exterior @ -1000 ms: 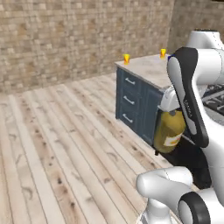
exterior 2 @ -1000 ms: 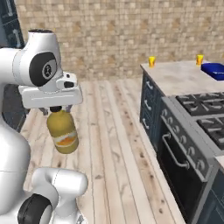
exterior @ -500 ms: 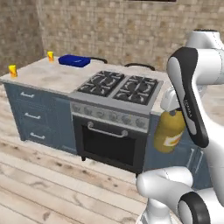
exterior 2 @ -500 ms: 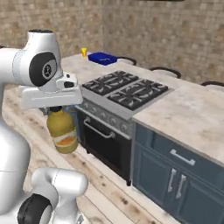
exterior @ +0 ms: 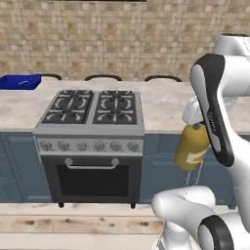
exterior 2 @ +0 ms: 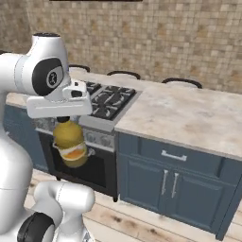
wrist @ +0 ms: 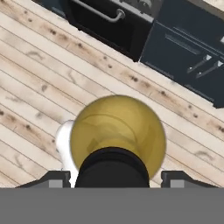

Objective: Place the drinks on the dining counter in a tight cluster.

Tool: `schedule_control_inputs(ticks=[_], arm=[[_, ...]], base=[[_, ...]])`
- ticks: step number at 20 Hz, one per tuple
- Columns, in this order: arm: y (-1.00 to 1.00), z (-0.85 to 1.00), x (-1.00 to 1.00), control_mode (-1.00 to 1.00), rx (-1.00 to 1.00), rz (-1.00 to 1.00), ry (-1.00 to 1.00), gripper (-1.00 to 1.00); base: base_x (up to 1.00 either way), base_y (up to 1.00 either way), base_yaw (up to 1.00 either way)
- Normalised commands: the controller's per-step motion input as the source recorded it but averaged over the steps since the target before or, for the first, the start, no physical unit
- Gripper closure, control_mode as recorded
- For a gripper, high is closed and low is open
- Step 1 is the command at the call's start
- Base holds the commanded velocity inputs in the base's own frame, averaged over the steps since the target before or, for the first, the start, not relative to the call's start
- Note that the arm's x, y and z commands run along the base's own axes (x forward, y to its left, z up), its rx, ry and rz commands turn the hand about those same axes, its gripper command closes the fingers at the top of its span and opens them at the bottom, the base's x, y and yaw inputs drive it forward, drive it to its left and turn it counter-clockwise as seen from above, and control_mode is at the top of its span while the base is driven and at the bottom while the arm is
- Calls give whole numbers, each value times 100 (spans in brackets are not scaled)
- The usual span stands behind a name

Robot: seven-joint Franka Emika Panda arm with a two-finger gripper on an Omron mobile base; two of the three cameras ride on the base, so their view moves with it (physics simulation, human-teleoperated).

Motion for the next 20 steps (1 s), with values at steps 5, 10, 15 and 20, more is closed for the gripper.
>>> schedule_control_inputs(ticks=[5,10,15,20], arm=[[0,0,0,100,0,0,0,100],[0,0,0,100,0,0,0,100],[0,0,0,100,0,0,0,100],[0,0,0,100,0,0,0,100]], base=[[62,78,3],[16,95,11],[46,100,-1],[61,100,-10]])
